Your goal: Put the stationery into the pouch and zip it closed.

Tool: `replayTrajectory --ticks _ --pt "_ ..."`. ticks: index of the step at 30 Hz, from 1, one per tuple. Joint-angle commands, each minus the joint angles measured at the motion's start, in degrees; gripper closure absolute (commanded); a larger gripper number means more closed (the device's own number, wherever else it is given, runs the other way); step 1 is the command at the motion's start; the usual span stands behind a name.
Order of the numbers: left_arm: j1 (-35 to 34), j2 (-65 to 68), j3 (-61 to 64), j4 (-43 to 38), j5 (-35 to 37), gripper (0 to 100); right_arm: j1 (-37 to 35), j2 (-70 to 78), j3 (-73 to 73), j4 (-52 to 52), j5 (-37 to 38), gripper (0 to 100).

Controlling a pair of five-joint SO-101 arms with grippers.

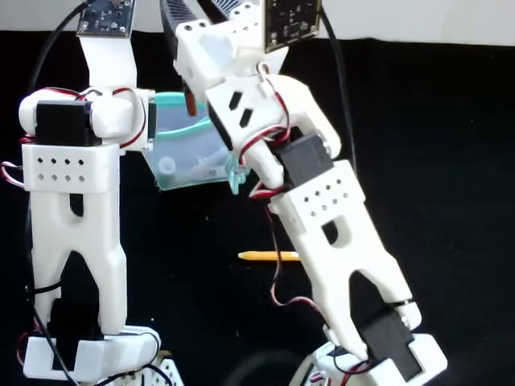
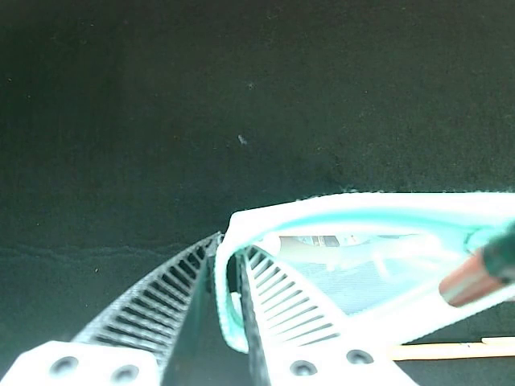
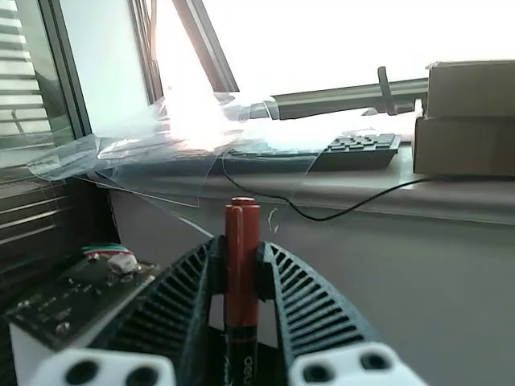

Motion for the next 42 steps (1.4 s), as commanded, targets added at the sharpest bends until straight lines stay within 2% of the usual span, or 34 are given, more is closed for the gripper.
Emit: replayTrajectory --ticks 1,9,25,31,42 --pt "-0.4 1.71 0.92 -0.26 -0.62 99 0.4 1.27 1.89 -1.36 0.7 99.1" --pt "-0.48 1.71 0.92 -0.35 -0.62 99 0.4 2.15 6.64 -1.19 0.7 99.1" --pt "-0.48 1.8 0.92 -0.35 -0.62 99 -2.77 -15.6 30.2 -1.1 0.7 98.9" --pt "-0.48 1.8 0.92 -0.35 -0.62 99 -2.77 -18.33 33.1 6.46 0.7 85.7" --pt "-0.48 1.8 0.92 -0.26 -0.62 99 -0.92 -22.64 33.01 7.43 0.7 85.8"
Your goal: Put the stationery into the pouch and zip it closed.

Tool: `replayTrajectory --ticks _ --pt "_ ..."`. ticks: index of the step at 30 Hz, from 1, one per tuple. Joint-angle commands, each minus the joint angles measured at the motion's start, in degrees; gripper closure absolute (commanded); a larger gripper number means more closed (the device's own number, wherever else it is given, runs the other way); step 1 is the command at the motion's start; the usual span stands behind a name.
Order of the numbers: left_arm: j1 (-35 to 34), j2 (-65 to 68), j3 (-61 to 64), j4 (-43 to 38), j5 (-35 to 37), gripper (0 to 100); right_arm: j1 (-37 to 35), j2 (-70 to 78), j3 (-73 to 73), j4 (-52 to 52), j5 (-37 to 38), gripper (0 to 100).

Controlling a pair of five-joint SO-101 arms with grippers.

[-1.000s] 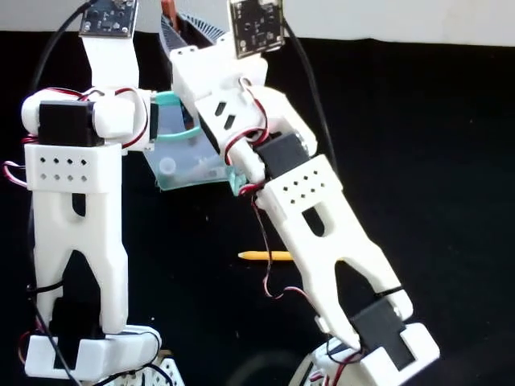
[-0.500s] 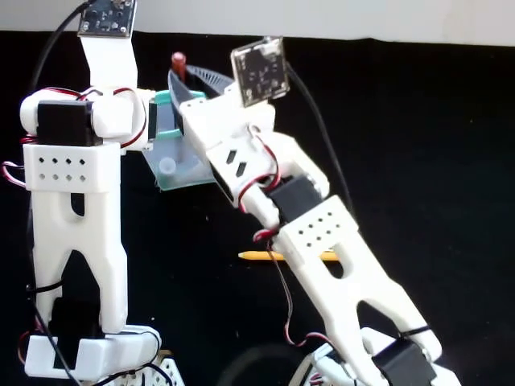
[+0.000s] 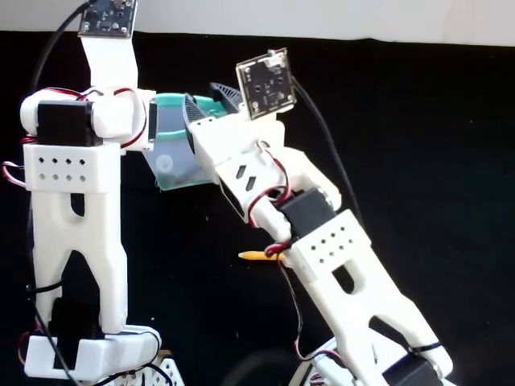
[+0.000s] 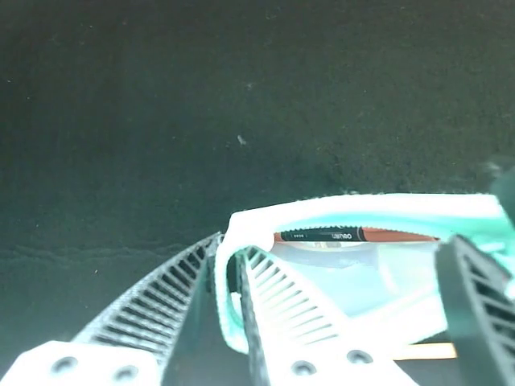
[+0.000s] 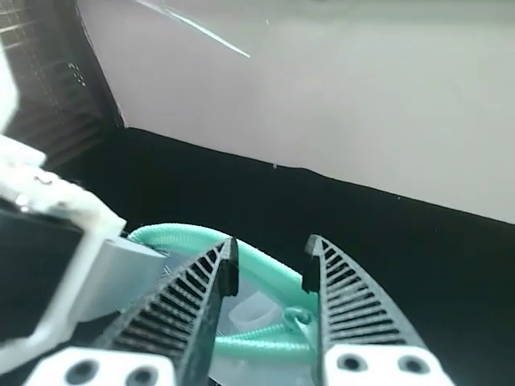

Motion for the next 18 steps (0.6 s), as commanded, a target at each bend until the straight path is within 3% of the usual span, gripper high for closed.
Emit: replayTrajectory --ticks 1,18 --pt "-0.13 1.8 0.92 -0.09 -0.44 99 2.33 -3.56 -0.75 0.4 0.7 85.8" --pt "-0.13 1.8 0.92 0.0 -0.44 99 20.97 -14.73 -0.13 22.29 1.05 85.8"
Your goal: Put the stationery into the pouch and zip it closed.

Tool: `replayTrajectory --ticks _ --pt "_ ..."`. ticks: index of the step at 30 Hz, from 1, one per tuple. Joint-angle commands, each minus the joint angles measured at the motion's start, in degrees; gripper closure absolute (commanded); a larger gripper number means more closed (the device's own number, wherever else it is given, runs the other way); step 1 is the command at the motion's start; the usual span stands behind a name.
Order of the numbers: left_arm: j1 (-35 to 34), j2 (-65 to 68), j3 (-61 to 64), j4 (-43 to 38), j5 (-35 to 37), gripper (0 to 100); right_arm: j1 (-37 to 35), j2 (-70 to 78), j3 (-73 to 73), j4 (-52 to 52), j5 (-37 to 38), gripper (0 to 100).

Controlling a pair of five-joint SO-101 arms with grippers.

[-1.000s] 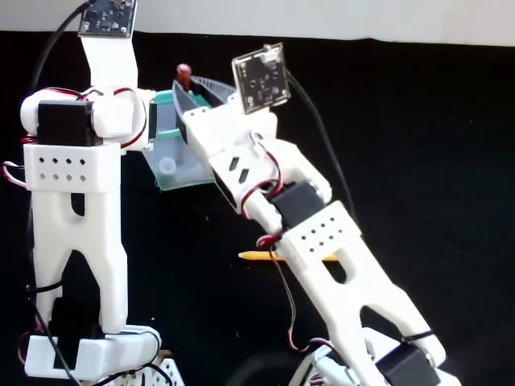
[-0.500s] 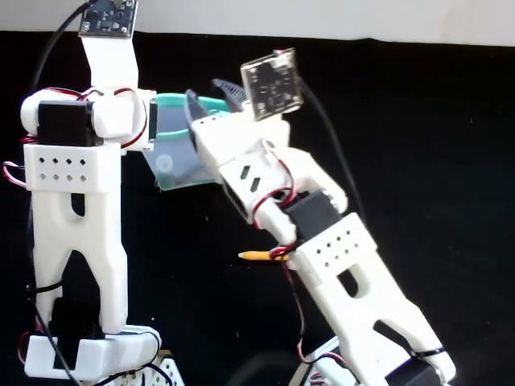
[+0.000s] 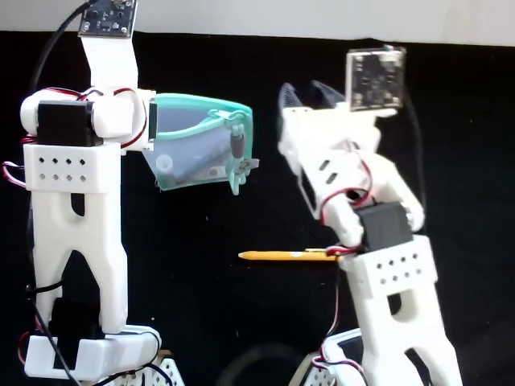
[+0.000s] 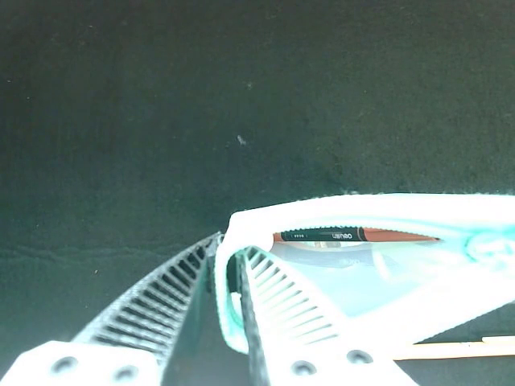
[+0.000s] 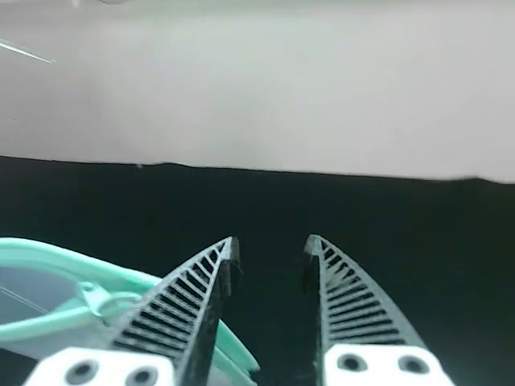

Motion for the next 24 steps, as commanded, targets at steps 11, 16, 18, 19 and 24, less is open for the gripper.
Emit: replayTrajectory --ticks 11,16,18,19,24 --pt "-0.13 1.8 1.01 0.0 -0.44 99 2.42 -3.12 0.31 23.08 18.37 85.8" --pt "-0.13 1.8 1.01 0.09 -0.44 99 2.33 -3.12 9.98 24.4 27.96 85.8" --pt "-0.13 1.8 1.01 0.09 -0.44 99 2.33 -3.12 14.9 24.4 31.21 85.8" --pt "-0.13 1.8 1.01 0.0 -0.44 99 2.33 -3.12 17.19 24.31 32.7 85.8" --pt "-0.13 1.8 1.01 -0.09 -0.44 99 2.24 -3.12 28.35 17.36 37.63 85.8"
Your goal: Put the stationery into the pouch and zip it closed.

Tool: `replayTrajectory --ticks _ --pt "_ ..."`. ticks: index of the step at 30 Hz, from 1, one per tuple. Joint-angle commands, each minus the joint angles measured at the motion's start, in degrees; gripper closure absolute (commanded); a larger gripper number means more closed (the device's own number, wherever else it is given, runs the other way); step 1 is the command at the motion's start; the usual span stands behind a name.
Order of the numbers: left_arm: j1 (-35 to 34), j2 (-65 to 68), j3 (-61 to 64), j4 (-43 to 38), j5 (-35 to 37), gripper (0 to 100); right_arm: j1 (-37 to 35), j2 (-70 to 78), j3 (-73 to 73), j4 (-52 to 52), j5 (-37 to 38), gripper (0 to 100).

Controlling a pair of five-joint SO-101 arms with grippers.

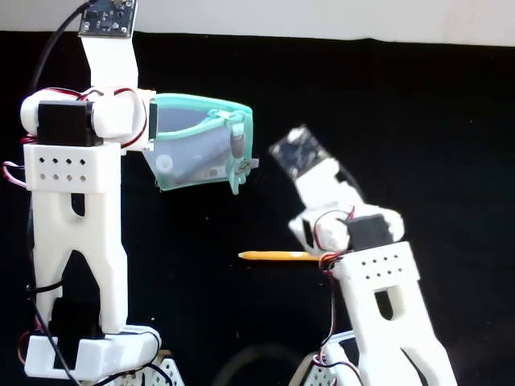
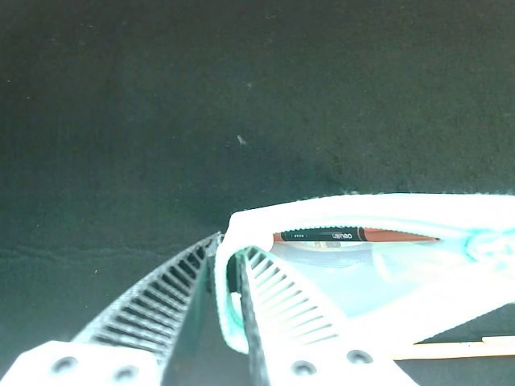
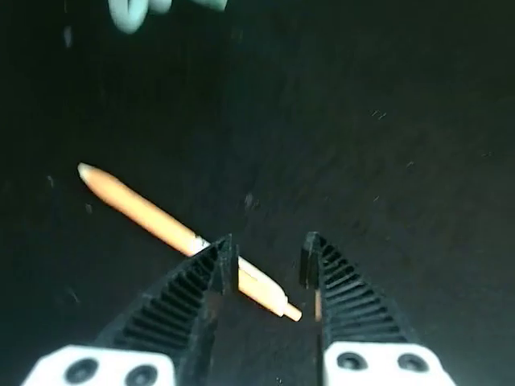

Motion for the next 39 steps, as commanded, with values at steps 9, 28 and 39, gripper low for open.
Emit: replayTrajectory --ticks 9,28,39 --pt "-0.13 1.89 1.01 -0.09 -0.53 99 -5.85 -1.19 15.16 -15.69 10.37 85.8" --pt "-0.13 1.89 1.1 0.09 -0.53 99 -20.09 1.63 18.24 -19.3 21.63 85.8" --pt "-0.13 1.89 1.1 0.18 -0.53 99 -21.14 14.73 17.71 -29.58 23.38 85.8"
